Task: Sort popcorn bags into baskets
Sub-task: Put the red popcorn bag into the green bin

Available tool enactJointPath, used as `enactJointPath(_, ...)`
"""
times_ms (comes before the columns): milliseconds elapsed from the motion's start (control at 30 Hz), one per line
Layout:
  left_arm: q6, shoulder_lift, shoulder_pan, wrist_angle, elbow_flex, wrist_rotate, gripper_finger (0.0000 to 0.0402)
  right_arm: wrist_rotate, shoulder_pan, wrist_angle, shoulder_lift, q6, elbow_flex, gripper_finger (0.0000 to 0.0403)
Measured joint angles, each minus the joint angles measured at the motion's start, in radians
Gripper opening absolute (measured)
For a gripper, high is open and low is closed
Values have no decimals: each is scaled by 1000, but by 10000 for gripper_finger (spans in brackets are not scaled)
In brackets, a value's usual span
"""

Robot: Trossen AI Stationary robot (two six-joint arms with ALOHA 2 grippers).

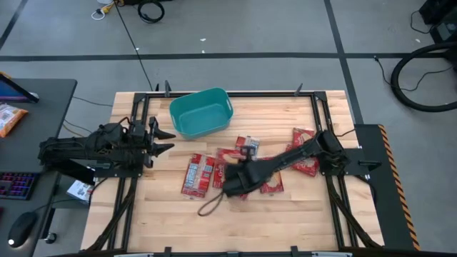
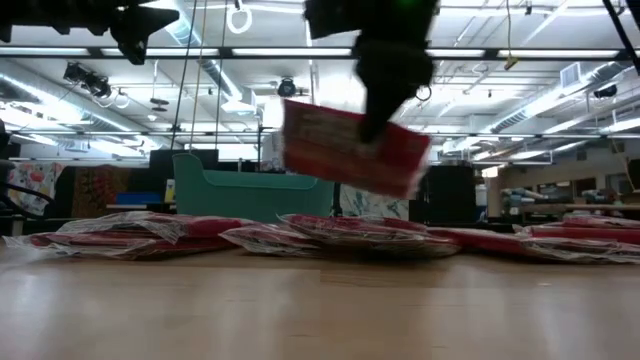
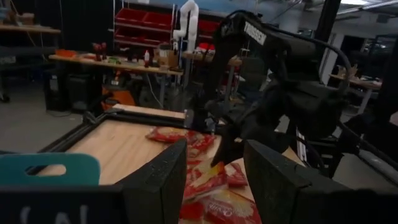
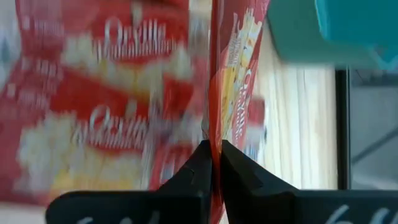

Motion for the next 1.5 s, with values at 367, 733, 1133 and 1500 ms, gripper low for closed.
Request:
enactJointPath(367, -9, 0, 0, -68, 67, 0, 164, 93, -110, 378, 0, -425, 0, 24)
enactJointPath(733, -9, 0, 0, -77, 132, 0, 164, 156, -237, 738, 0, -934, 0, 24)
enactJointPath(1133, 0, 3, 0, -88, 132, -1, 164, 37, -409, 851, 64, -1109, -11, 25)
enactJointPath(1500, 0, 3, 0, -133, 132, -1, 164, -12, -447, 890, 143, -1109, -8, 96)
